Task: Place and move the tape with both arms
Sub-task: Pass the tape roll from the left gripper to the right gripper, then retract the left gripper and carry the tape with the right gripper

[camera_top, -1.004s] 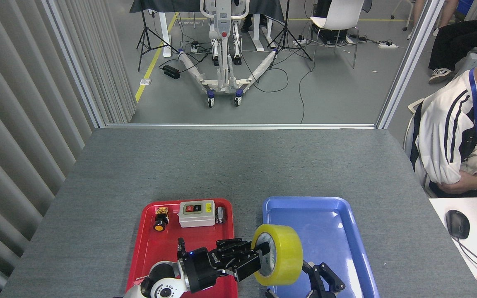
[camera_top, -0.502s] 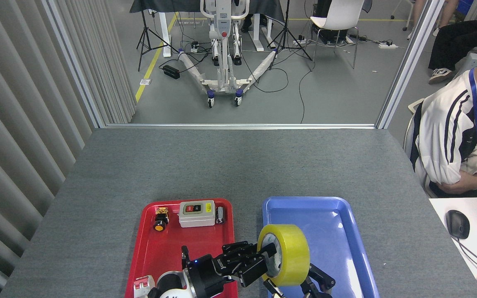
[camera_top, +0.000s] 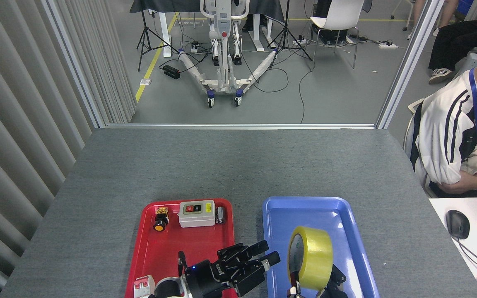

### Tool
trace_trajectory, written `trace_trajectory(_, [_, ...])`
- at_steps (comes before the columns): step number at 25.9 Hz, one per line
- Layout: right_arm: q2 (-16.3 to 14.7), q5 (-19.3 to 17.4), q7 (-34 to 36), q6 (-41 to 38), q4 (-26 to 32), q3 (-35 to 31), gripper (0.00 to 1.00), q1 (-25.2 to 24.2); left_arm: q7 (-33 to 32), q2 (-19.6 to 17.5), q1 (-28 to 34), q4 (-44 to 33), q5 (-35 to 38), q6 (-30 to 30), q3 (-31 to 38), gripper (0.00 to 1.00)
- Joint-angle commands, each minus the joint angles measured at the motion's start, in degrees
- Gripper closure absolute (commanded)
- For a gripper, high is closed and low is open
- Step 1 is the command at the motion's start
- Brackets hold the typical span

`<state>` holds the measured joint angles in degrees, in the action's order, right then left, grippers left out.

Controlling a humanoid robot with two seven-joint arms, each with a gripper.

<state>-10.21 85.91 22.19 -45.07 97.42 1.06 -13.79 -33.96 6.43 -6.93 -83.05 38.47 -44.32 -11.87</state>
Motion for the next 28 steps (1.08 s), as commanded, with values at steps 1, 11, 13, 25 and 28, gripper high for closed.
trace_trajectory(1, [-0.3,0.0,-0.1,0.1,0.0,-1.7,0.87,-0.4,1.6,-0.4,0.4,-2.0,-4.6,3.5,1.7,0.00])
trace_trajectory(11, [-2.5,5.2,-6.8,13.6,-0.4,-5.3,0.83,0.8,26.0,-8.0,3.8,-2.5,-14.6,22.6,8.8,0.00])
trace_trajectory(13, [-2.7,5.5,-9.8,18.0,-0.5,-5.3,0.90,1.7,28.8,-9.8,3.9,-2.5,-14.5,22.5,8.8,0.00])
trace_trajectory(25, [-5.8,-2.4,-43.5,22.9,-2.8,-4.7,1.00,10.9,41.1,-13.2,9.4,-5.0,28.5,28.0,11.6,0.01])
trace_trajectory(28, [-6.8,-2.0,-44.2,23.7,-2.3,-4.6,1.00,11.1,41.1,-12.2,11.5,-8.2,42.3,36.3,11.2,0.01])
